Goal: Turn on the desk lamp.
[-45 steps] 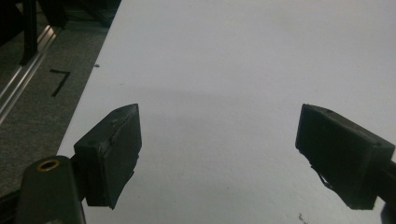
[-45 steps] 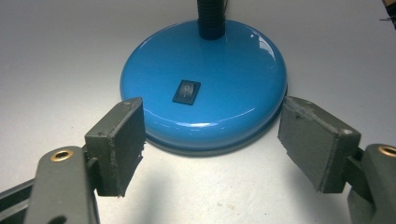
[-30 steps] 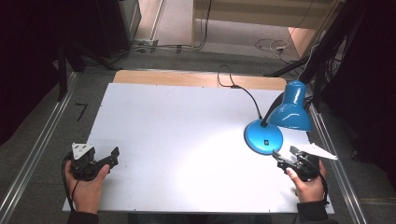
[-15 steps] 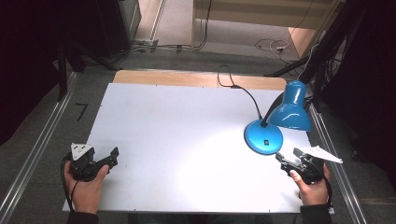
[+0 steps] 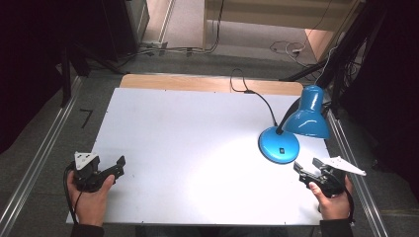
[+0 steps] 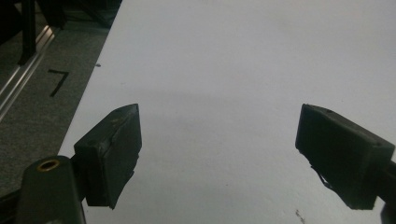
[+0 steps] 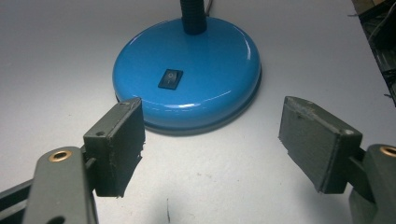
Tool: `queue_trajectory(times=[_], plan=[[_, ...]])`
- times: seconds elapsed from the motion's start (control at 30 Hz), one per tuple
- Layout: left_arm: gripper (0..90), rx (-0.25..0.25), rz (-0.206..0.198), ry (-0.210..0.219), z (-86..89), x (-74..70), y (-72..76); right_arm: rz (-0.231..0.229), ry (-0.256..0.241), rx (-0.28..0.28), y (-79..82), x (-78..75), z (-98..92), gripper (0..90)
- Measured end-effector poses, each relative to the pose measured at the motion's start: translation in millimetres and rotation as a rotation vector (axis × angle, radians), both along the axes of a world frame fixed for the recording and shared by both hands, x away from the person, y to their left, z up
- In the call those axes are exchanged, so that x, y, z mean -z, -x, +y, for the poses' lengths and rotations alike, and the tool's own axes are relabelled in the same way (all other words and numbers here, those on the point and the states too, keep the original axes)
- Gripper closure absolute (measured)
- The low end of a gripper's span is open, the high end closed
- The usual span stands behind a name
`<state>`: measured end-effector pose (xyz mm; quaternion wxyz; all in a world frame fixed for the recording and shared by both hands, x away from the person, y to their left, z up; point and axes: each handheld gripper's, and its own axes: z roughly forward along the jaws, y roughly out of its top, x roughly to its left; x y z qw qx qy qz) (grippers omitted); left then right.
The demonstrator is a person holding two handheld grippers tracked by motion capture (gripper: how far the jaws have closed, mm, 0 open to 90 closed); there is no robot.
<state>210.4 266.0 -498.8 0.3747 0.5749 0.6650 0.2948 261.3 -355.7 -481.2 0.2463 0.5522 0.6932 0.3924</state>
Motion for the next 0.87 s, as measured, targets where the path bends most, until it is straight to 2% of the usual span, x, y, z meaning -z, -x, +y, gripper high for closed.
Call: queue_trajectory(times=[0.7, 0.8, 0.87], plan=[[15.6, -0.010, -0.006, 0.012, 4.2, -0.6, 3.2, 0.013, 0.016, 0.039, 14.4, 0.9, -18.2, 20.5], [15.6, -0.009, -0.003, 0.011, 3.7, -0.1, 2.4, 0.013, 0.028, 0.064, 15.4, 1.9, -23.0, 14.6], [15.6, -0.008, -0.004, 0.009, 2.1, 0.2, 1.5, 0.044, 0.029, 0.080, 12.7, 4.9, -27.0, 11.3]])
